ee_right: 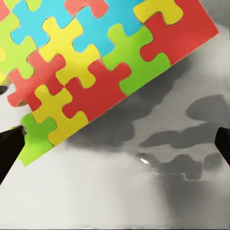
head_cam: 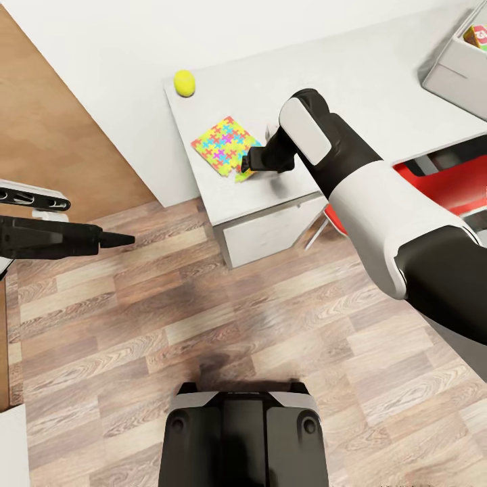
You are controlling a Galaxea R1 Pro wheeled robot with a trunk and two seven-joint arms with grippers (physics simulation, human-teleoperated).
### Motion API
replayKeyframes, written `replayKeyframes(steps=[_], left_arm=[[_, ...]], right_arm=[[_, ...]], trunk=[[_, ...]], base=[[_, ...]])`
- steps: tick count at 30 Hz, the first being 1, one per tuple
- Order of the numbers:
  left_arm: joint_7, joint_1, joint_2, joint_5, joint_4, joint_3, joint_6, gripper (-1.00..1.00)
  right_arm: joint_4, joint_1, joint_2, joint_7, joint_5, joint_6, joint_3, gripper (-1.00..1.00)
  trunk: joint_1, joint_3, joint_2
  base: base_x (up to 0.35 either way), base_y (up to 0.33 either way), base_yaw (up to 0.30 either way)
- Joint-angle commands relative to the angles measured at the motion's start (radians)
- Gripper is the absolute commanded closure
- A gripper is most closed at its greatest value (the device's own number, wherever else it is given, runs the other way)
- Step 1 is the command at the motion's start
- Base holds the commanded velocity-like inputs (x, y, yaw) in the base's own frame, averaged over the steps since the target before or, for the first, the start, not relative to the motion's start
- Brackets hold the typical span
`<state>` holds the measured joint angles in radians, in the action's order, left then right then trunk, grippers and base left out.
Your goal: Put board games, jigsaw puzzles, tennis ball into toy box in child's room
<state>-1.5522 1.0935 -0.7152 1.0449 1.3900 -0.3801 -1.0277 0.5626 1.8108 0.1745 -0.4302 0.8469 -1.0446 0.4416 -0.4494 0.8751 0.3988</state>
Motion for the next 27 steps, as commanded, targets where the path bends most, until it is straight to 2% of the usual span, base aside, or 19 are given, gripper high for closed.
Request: replayKeyframes(steps=[1,11,27], left_arm=[[-0.005,0.002,-0.001,0.001,0.0,-0.003,-0.011,-1.0],[-0.005,0.002,-0.001,0.002,0.0,-0.004,-0.011,-1.0],[-0.005,0.002,-0.001,0.003,0.0,-0.003,-0.011,-1.0]], right_arm=[[-0.03,0.0,0.0,-0.008,0.015,-0.003,0.005,-1.0],[-0.035,0.001,0.0,-0.009,0.014,-0.003,0.004,-1.0],[-0.024,0.001,0.0,-0.007,0.011,-0.003,0.003,-1.0]], trunk=[[-0.001,0.001,0.001],[-0.001,0.001,0.001],[-0.001,0.001,0.001]], base=[[-0.139,0.002,0.0],[-0.072,0.01,0.0],[-0.004,0.001,0.0]])
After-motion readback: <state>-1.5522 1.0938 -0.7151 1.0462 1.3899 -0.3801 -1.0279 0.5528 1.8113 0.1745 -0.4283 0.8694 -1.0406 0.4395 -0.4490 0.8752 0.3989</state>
